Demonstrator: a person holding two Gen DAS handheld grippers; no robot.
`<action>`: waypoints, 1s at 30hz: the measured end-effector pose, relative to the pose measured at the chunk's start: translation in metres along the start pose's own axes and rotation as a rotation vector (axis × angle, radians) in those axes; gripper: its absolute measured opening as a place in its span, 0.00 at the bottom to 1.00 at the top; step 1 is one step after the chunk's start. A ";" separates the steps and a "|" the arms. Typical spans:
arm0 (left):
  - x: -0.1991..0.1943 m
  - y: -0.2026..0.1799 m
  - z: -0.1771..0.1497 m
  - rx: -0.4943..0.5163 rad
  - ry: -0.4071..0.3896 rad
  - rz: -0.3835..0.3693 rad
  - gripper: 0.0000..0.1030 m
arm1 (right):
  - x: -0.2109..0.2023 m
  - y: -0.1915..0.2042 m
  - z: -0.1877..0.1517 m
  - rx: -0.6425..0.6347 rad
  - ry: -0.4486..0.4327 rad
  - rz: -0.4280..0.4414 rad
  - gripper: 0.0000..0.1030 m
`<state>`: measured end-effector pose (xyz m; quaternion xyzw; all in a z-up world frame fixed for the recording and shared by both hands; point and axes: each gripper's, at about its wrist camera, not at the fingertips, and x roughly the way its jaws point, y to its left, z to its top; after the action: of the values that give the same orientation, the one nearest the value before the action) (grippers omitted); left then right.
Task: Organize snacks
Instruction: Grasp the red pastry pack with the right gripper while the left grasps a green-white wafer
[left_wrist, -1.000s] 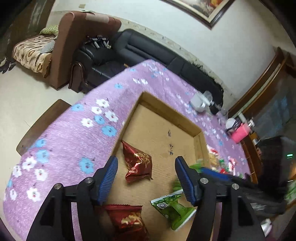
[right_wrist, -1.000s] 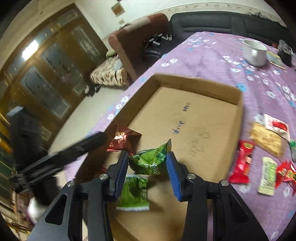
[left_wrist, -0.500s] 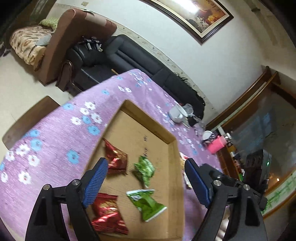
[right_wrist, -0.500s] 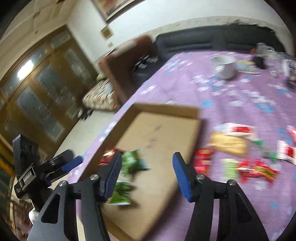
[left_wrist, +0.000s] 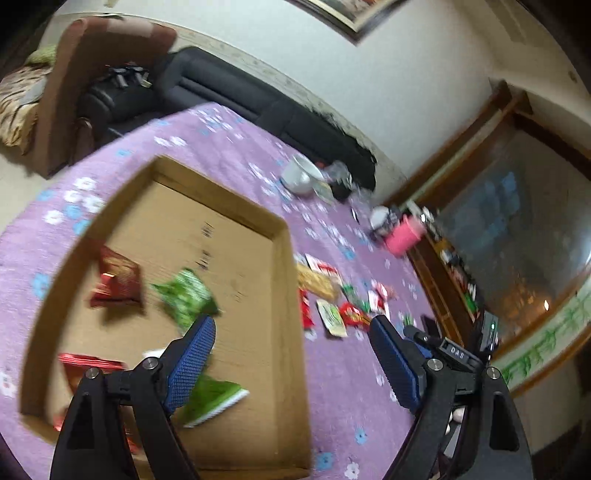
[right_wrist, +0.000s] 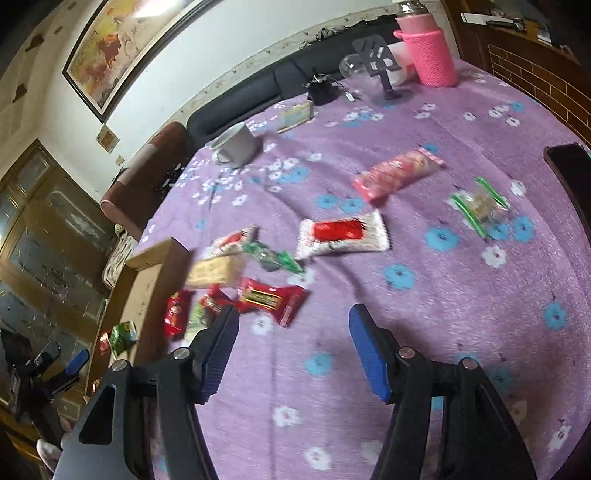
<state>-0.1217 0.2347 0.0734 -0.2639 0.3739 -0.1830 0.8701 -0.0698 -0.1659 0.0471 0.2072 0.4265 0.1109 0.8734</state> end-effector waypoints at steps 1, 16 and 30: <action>0.004 -0.005 -0.001 0.009 0.014 -0.005 0.86 | 0.002 0.000 0.000 -0.012 0.010 0.000 0.59; 0.053 -0.075 -0.022 0.196 0.168 0.036 0.85 | 0.073 0.060 0.004 -0.540 0.090 -0.121 0.59; 0.139 -0.133 -0.033 0.472 0.266 0.157 0.69 | 0.072 0.051 0.003 -0.501 0.116 -0.023 0.28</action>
<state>-0.0715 0.0470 0.0562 0.0019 0.4512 -0.2303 0.8622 -0.0241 -0.0947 0.0212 -0.0272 0.4375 0.2146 0.8728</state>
